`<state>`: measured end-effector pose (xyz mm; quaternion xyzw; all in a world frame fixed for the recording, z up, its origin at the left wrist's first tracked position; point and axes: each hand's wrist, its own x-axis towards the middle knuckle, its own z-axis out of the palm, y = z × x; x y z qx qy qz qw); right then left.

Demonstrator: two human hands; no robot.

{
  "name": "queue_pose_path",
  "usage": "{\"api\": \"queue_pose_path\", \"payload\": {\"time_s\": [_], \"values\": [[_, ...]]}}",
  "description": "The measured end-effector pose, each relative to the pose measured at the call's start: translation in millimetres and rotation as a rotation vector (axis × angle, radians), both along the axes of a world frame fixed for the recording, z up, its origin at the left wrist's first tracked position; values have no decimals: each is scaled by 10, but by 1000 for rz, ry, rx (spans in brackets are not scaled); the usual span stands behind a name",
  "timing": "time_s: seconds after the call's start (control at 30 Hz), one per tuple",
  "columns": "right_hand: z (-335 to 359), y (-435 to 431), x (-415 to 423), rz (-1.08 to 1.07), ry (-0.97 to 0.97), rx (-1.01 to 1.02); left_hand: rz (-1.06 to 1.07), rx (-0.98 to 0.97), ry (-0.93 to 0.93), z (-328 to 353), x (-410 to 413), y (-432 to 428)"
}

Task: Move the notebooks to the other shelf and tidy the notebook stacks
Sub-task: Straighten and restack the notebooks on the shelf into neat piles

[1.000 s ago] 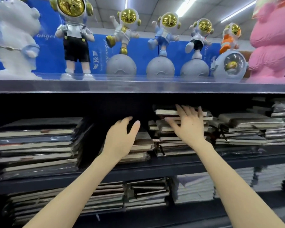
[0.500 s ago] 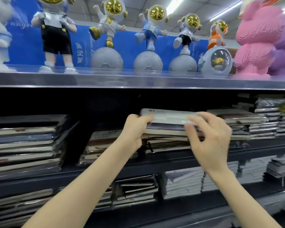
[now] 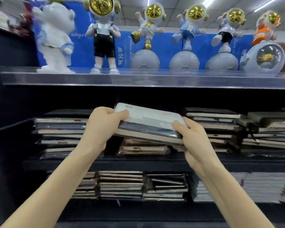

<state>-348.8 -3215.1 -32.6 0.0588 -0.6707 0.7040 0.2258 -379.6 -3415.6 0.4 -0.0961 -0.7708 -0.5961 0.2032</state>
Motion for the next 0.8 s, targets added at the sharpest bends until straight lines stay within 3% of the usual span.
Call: {"api": "queue_pose_path", "payload": {"time_s": [0.1,0.2,0.33,0.43,0.53,0.6,0.67,0.7,0.73,0.8], "values": [[40,-468,-244,82,-22,-76,366,-246,117,33,-13,-415],[68,-925,-496,93,-80,-147,584,-279,285,56,-110,-838],[190,-1451,-802,105,-108,-193,582,-126,192,35,-294,-1381],[323,-1773,-1008,78,-98,-163,528,-180,125,-29,-455,-1658],[408,-1991,-1161,54,-170,-131,495,-325,180,-133,-600,-1741],[466,-2009,-1207,2,-185,138,482,-422,224,-200,-687,-1780],[498,-1905,-1223,-172,-195,754,476,-458,243,-241,-774,-1841],[503,-1854,-1219,-270,-165,967,478,-453,246,-250,-814,-1878],[498,-1817,-1212,-279,-127,1051,482,-444,252,-260,-847,-1909],[444,-1809,-1179,-51,-100,931,488,-433,266,-289,-893,-1943]]}}
